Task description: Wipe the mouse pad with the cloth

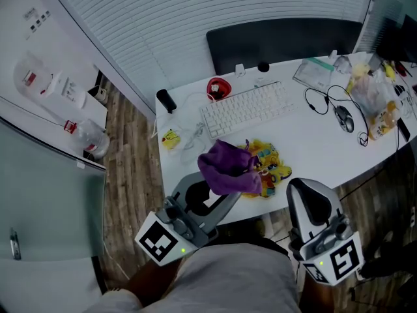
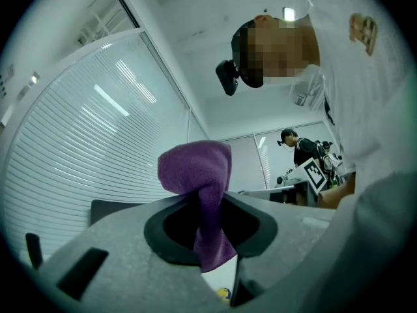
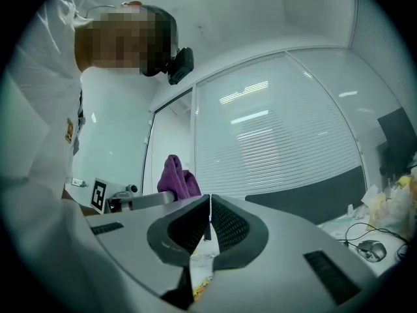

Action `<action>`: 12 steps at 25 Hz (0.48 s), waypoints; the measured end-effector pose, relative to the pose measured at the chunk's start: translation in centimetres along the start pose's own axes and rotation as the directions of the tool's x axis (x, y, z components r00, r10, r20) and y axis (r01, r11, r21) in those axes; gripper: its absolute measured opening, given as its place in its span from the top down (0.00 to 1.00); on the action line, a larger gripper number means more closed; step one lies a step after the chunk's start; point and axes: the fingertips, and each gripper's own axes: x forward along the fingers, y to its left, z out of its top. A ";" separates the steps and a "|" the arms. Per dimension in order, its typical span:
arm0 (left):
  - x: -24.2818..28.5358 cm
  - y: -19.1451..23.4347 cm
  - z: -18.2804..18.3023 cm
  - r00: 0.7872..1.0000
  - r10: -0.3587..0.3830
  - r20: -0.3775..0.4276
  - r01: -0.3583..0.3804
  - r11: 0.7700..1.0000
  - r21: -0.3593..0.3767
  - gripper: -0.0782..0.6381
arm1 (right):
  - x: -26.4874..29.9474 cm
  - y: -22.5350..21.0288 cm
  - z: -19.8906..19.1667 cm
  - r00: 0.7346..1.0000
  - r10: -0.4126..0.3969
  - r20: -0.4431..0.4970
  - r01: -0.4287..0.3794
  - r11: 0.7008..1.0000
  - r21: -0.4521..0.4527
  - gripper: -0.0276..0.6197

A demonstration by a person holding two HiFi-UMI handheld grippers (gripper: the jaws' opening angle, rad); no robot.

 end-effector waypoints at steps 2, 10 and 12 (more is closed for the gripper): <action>0.0 -0.3 -0.4 1.000 -0.006 -0.009 0.006 1.000 -0.002 0.78 | -0.1 -0.1 -0.1 1.000 -0.004 0.005 0.004 1.000 -0.004 0.93; 0.4 -0.6 -0.7 1.000 -0.023 0.008 0.024 0.999 -0.037 0.78 | 0.0 0.1 0.0 1.000 -0.001 0.022 0.001 1.000 -0.020 0.94; 0.5 -0.6 -0.8 1.000 -0.027 0.006 0.027 0.999 -0.035 0.78 | 0.0 0.0 -0.1 1.000 -0.001 0.020 0.001 1.000 -0.021 0.94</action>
